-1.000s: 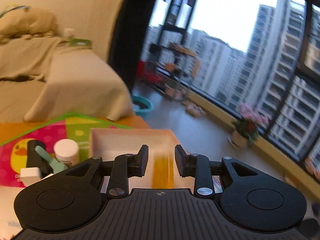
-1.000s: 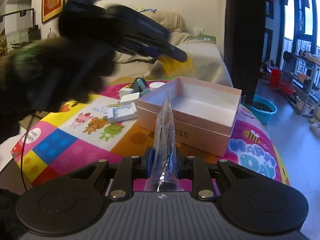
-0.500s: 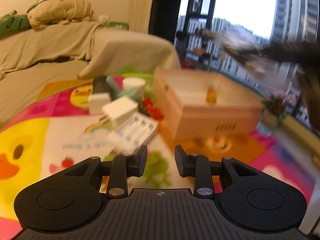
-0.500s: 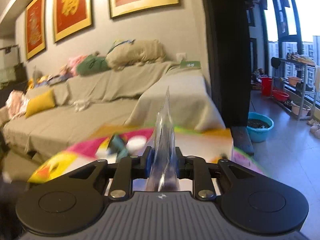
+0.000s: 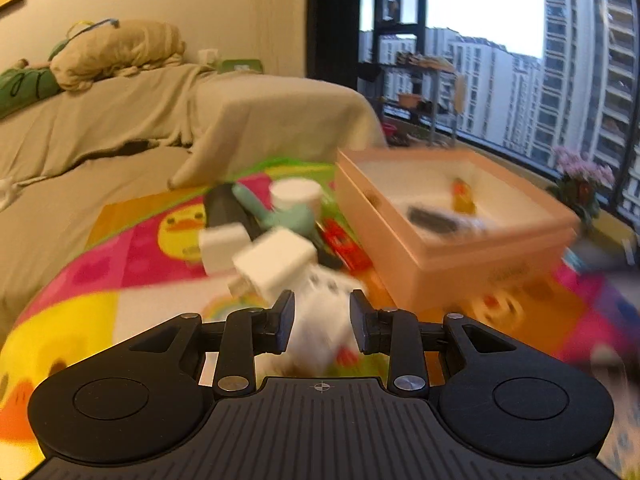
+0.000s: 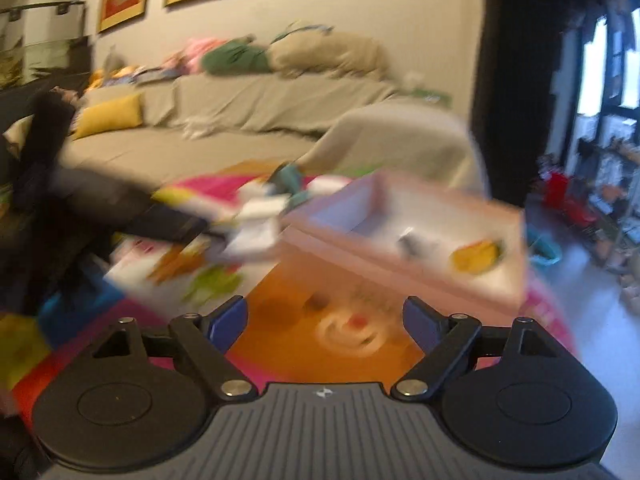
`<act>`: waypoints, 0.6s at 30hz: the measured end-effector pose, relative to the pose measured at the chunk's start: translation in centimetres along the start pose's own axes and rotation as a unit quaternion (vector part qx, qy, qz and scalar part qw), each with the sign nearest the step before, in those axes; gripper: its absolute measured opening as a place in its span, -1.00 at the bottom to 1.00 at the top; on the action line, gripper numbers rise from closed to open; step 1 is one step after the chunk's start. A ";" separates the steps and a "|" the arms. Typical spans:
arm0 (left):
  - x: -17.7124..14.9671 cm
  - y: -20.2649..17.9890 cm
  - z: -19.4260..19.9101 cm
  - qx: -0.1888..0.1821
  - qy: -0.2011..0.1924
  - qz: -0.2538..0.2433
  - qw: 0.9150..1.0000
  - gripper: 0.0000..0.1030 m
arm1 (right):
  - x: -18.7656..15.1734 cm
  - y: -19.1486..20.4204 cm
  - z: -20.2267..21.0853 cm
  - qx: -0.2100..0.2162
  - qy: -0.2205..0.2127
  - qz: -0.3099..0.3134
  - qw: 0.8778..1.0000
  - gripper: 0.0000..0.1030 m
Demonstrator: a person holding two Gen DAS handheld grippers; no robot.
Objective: Organize rigid objects
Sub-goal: 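Reach the left gripper toward the white battery charger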
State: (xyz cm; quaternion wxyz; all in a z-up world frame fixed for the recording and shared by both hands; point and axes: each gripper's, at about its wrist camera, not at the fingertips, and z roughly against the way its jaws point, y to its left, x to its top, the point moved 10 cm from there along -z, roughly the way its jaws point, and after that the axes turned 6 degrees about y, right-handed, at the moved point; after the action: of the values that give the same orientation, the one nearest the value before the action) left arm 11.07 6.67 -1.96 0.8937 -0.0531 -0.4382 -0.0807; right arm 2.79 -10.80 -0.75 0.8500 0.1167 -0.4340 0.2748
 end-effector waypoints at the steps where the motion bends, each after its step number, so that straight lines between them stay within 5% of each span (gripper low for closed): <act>1: 0.8 0.5 -0.6 0.000 -0.002 0.008 1.000 -0.35 | -0.6 0.6 -0.4 0.014 0.011 -0.003 1.000 0.65; 10: 5.2 5.0 -6.9 -0.040 0.032 0.111 0.992 -0.36 | -2.7 0.9 -2.7 0.038 0.065 -0.050 0.996 0.65; 18: 2.5 5.6 -8.7 -0.122 0.078 0.204 0.968 -0.26 | -3.1 -0.4 -2.7 0.055 0.073 -0.093 0.991 0.67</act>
State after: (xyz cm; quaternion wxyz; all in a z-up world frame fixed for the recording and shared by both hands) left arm 20.43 10.49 -5.39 0.9093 -0.2440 -0.3338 0.0468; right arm 3.41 -11.07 -4.80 0.8935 0.1826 -0.3424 0.2260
